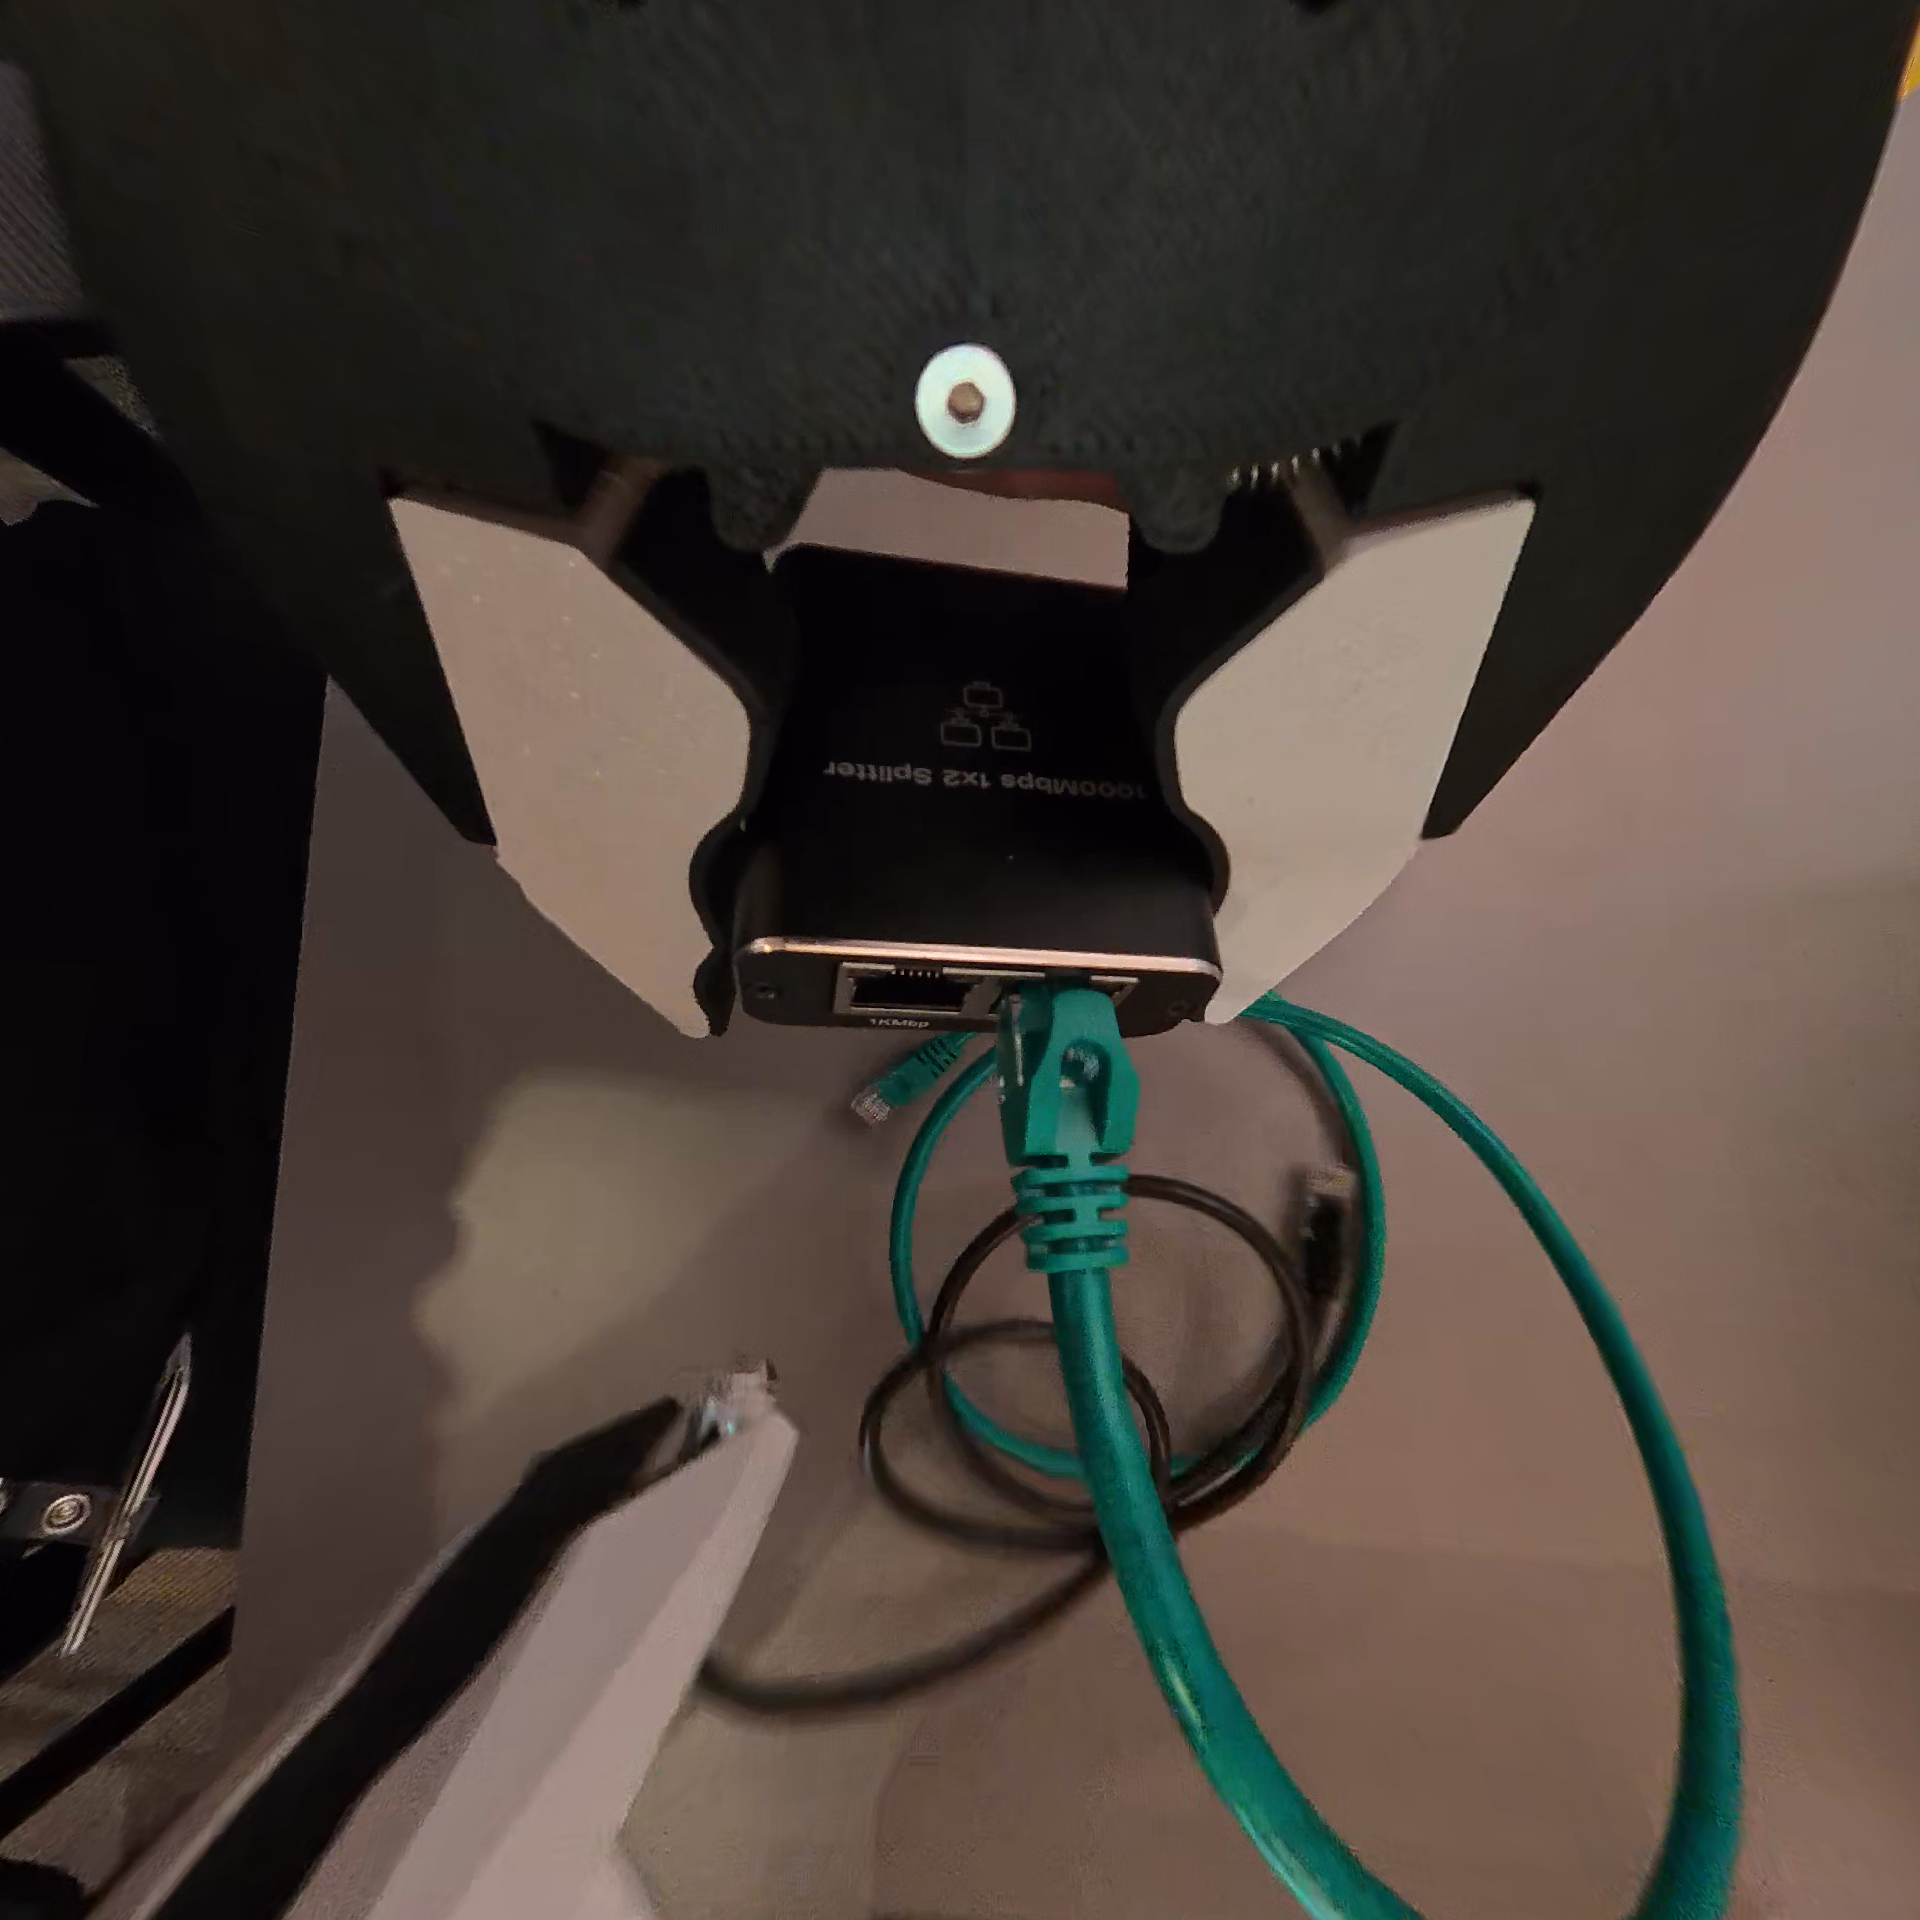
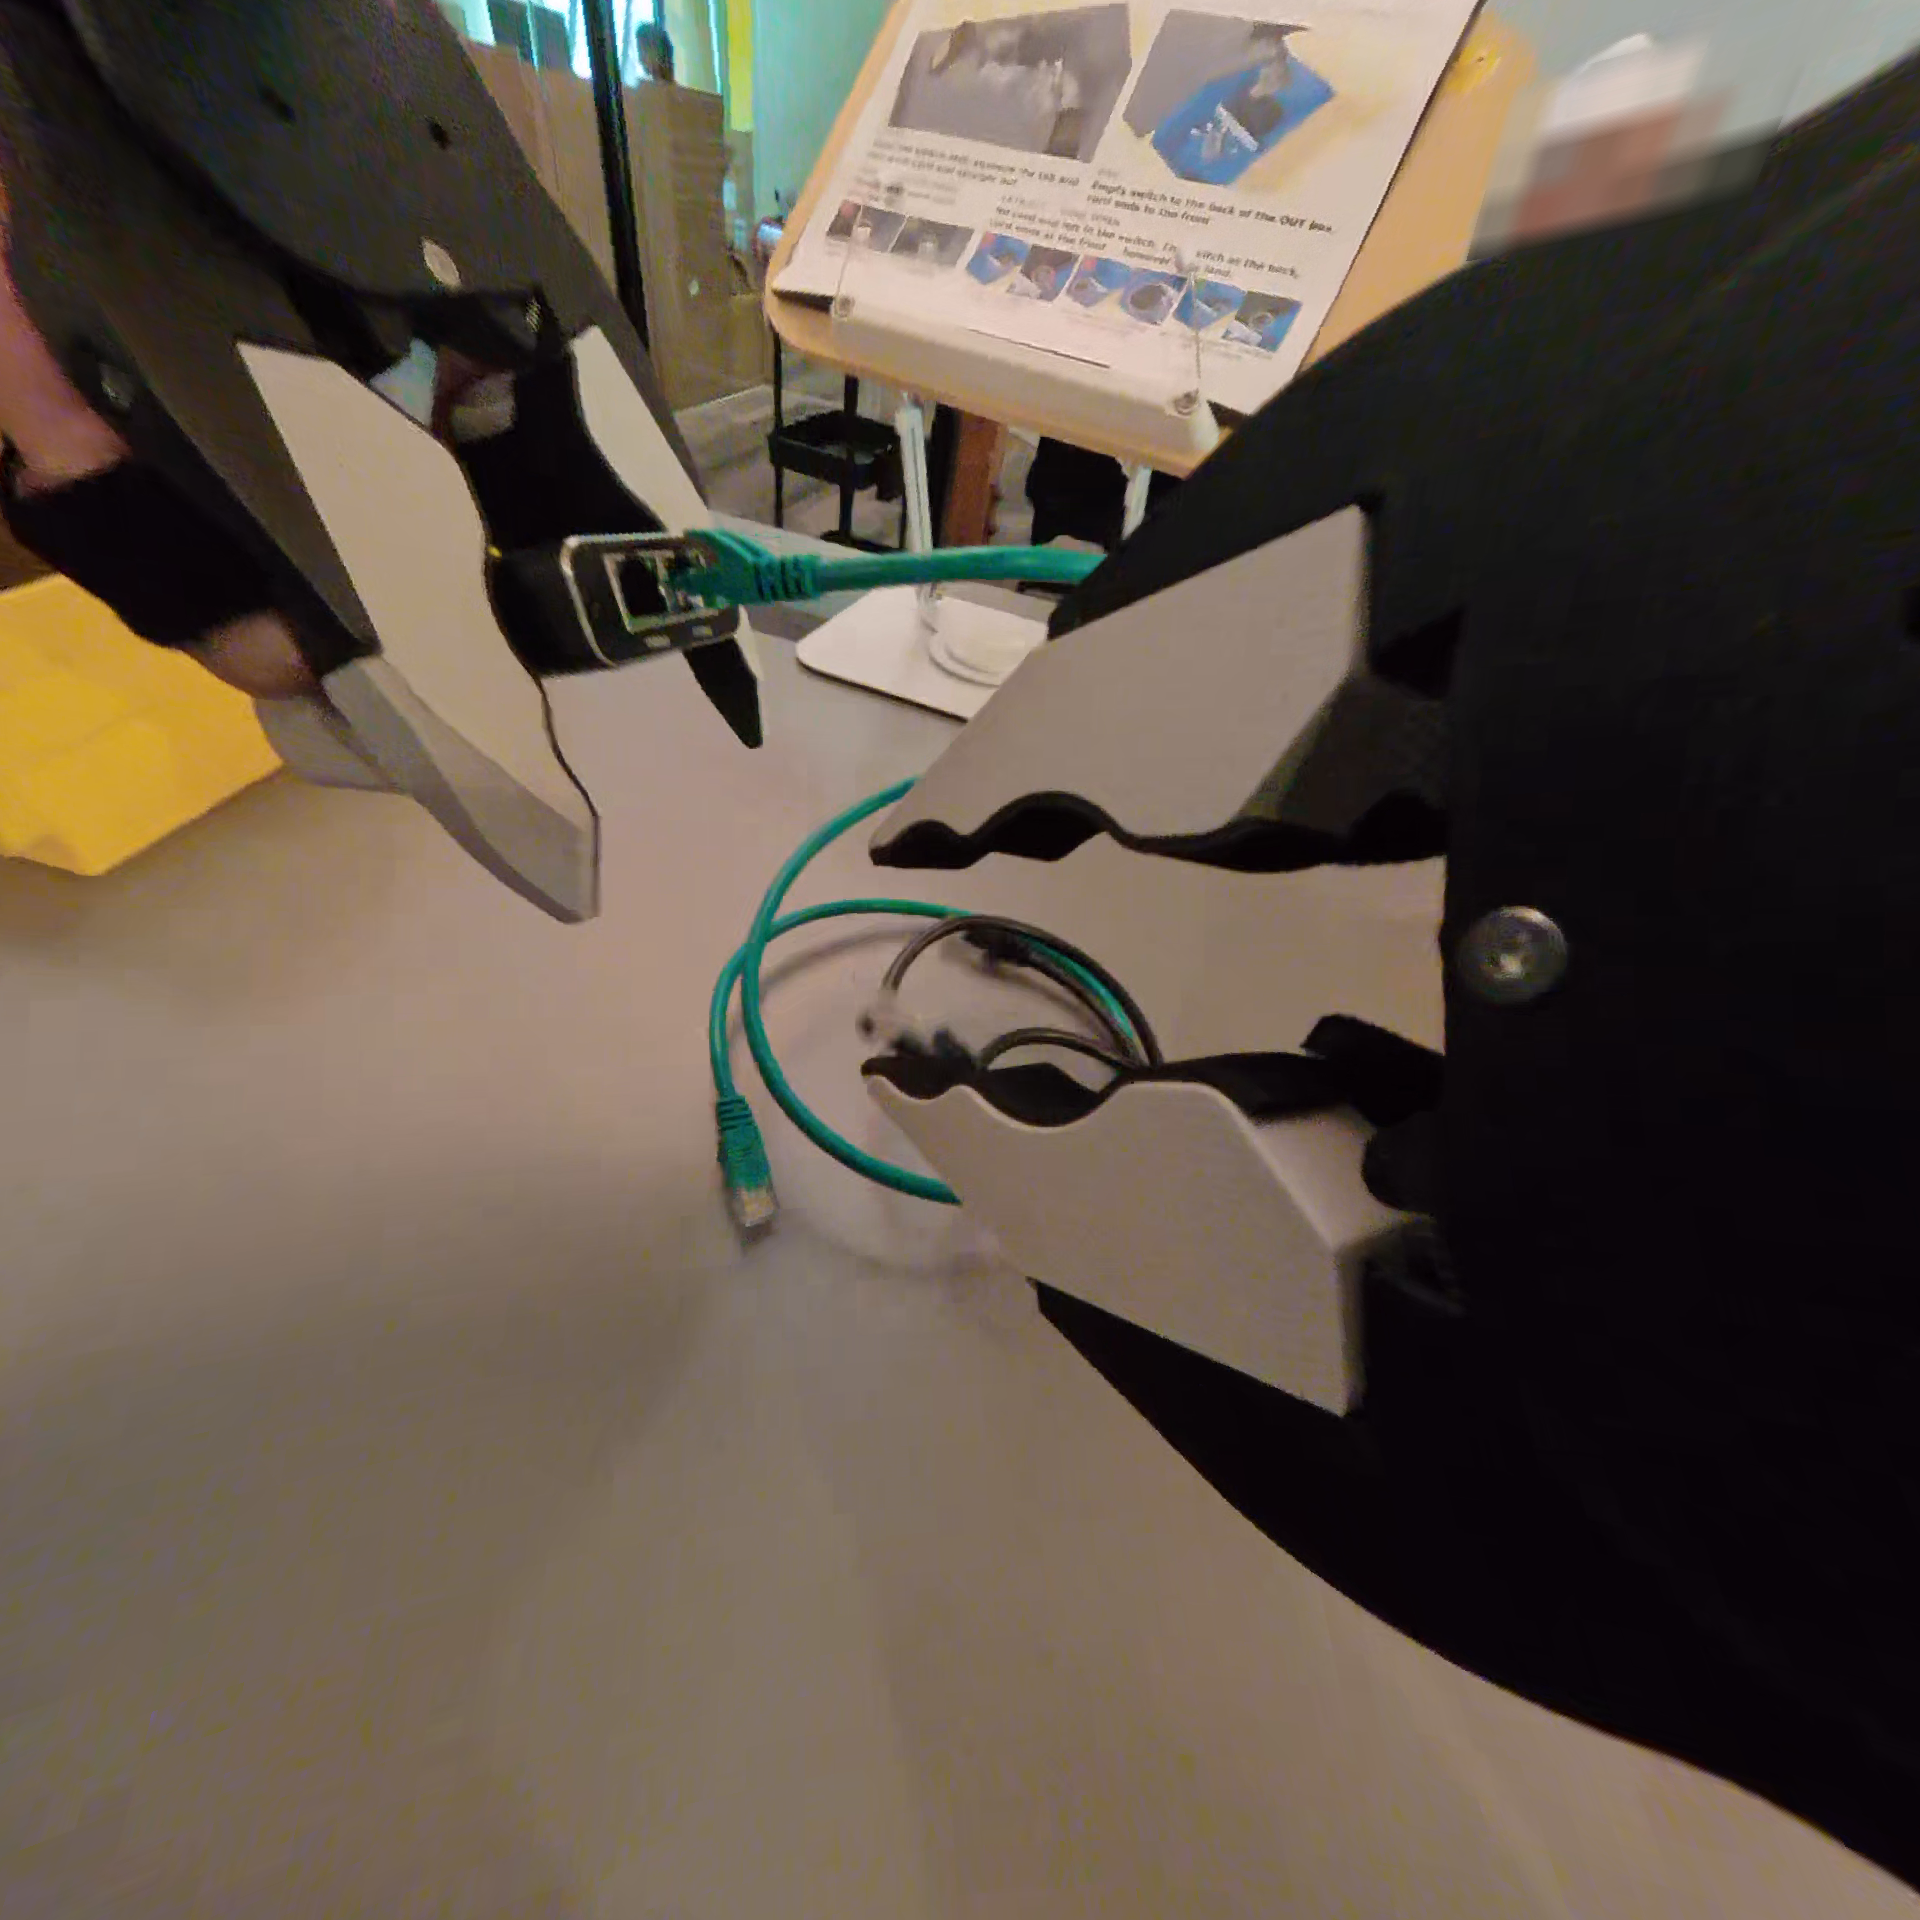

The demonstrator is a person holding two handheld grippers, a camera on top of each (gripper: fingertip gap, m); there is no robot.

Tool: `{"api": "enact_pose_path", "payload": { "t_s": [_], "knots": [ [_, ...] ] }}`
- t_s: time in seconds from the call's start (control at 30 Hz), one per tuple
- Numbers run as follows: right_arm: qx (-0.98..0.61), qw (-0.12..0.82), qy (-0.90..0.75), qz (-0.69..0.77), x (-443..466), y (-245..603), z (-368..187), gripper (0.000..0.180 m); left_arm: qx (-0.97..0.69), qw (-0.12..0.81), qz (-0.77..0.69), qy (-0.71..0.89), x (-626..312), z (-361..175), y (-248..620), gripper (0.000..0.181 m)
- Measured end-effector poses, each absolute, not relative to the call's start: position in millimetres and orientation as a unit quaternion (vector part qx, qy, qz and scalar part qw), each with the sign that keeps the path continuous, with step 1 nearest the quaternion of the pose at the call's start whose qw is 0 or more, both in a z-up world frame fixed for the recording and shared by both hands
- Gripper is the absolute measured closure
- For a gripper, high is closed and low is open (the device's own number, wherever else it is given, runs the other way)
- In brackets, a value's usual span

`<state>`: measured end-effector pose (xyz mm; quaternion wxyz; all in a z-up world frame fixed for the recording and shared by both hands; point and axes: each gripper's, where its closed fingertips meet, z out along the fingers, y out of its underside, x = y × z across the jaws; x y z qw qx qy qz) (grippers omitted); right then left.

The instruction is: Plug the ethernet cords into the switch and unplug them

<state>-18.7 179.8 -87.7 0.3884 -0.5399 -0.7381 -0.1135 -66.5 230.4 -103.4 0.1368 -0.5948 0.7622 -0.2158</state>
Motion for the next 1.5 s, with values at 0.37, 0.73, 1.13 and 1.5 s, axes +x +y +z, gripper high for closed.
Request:
{"api": "enact_pose_path", "payload": {
  "t_s": [0.37, 0.73, 1.13, 1.5],
  "knots": [
    [-0.495, 0.497, -0.697, -0.152, -48.2, 215.0, -32.8, 0.157, -0.602, 0.110, -0.227, 0.758, -61.7, -92.9, 226.7, 0.101],
    [-0.465, 0.468, -0.739, -0.140, -51.3, 230.3, -35.9, 0.163, -0.577, 0.080, -0.189, 0.791, -57.6, -93.0, 215.6, 0.101],
    [-0.448, 0.455, -0.755, -0.151, -44.4, 228.2, -35.0, 0.168, -0.572, 0.072, -0.193, 0.794, -51.4, -88.1, 212.5, 0.102],
    [-0.468, 0.429, -0.756, -0.157, -38.1, 225.7, -41.0, 0.170, -0.569, 0.080, -0.219, 0.788, -44.2, -89.2, 209.0, 0.103]
  ]
}}
